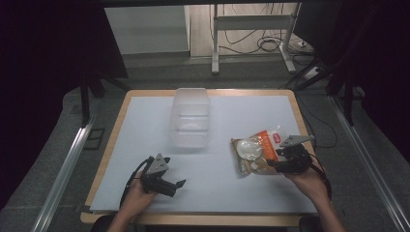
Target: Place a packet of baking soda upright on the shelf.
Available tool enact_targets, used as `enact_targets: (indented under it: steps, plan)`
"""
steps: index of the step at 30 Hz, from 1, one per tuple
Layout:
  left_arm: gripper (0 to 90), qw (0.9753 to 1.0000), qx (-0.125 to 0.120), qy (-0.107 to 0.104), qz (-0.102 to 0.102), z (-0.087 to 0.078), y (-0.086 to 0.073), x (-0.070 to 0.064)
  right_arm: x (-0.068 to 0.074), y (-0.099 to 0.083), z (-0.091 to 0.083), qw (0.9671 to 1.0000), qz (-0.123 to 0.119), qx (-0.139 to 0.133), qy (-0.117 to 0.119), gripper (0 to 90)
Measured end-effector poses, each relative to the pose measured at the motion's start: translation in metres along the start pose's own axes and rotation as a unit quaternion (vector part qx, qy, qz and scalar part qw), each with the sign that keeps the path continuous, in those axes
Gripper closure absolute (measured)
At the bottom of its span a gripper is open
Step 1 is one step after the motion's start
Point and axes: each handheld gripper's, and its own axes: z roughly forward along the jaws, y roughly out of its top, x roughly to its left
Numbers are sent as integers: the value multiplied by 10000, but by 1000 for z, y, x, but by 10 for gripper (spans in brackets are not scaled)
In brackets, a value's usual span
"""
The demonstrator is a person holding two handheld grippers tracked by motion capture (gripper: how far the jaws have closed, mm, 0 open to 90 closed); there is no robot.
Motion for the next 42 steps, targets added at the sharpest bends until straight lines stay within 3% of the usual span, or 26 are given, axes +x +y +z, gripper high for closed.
enact_targets:
  steps: [8, 14, 29, 35, 42]
  plan:
    - [10, 10000, 3, 14, -9, 0, 0, 0, -19, -5, -11, 9989, 236, -97, -398, 263]
    - [10, 10000, 7, 22, -14, 1, 0, 0, -34, -9, -13, 9969, 551, -95, -545, 160]
    - [11, 10000, 22, 55, -9, 1, 0, 0, -54, 0, 8, 9954, 932, -81, -194, 140]
    - [11, 10000, 25, 61, -12, 1, 0, 0, -62, 5, 27, 9936, 1110, -56, 193, 183]
    - [10, 10000, 22, 63, -10, 1, 0, 0, -63, 9, 44, 9913, 1190, -18, 564, 248]
